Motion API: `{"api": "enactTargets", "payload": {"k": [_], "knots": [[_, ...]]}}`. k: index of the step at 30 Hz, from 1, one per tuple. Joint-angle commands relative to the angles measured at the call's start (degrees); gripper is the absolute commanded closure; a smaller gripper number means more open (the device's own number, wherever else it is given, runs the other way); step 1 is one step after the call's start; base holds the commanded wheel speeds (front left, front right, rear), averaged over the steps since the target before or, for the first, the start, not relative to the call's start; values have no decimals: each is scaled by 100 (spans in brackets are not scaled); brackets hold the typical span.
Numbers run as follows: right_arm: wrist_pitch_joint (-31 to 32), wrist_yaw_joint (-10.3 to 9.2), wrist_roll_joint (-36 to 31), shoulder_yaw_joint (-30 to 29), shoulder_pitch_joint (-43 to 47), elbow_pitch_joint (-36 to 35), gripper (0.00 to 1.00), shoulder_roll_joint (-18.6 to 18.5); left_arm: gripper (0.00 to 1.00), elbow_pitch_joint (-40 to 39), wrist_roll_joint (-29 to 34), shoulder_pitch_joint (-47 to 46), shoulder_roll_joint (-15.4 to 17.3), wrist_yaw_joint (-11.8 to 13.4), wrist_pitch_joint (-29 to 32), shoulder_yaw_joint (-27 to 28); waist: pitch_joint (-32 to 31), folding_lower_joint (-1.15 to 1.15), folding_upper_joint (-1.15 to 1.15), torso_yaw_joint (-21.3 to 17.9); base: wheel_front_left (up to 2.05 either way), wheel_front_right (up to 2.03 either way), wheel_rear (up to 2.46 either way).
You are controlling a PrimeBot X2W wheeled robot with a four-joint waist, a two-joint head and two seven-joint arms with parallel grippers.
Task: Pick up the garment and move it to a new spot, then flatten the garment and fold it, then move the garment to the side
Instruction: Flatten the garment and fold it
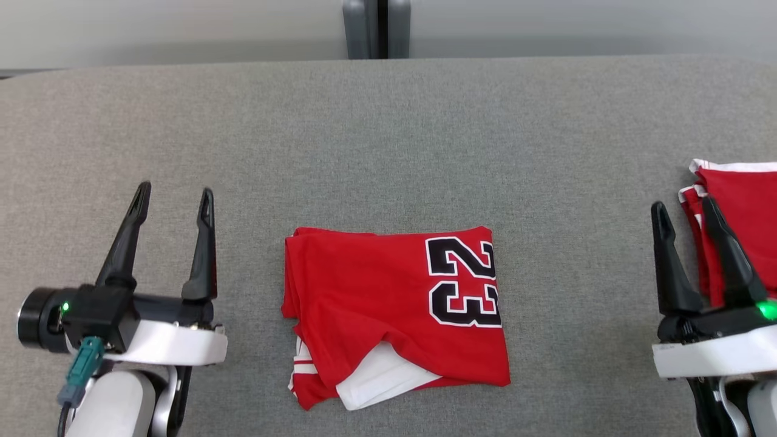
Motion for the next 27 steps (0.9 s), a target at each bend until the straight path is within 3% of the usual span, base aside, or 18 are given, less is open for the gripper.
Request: {"api": "enactTargets", "payload": {"k": [1, 11, 24, 25, 26, 27], "knots": [[24, 6, -80, -25, 64, 31, 0, -34, 0, 3, -27, 64, 53, 30, -20, 27, -83, 0, 0, -1, 0, 0, 0], [360, 6, -217, -481, 639, 46, 0, 118, 0, 12, -7, 469, 58, 48, -21, -2, -441, 0, 0, 120, 0, 0, 0], [490, 6, -164, -438, 701, 15, 0, 151, 0, -56, 35, 367, 61, 72, 10, -124, -500, 0, 0, 302, 0, 0, 0], [483, 6, -137, -397, 663, 21, 42, 132, 0, -68, 35, 336, 49, 63, 11, -147, -484, 0, 0, 353, 0, 0, 0], [534, 6, -120, -296, 625, 54, 100, 99, 0, -70, 32, 316, 33, 55, 14, -162, -474, 0, 0, 407, 0, 0, 0], [558, 6, -96, -177, 582, 81, 100, 82, 0, -73, 29, 310, 22, 53, 13, -182, -466, 0, 0, 460, 0, 0, 0]]}}
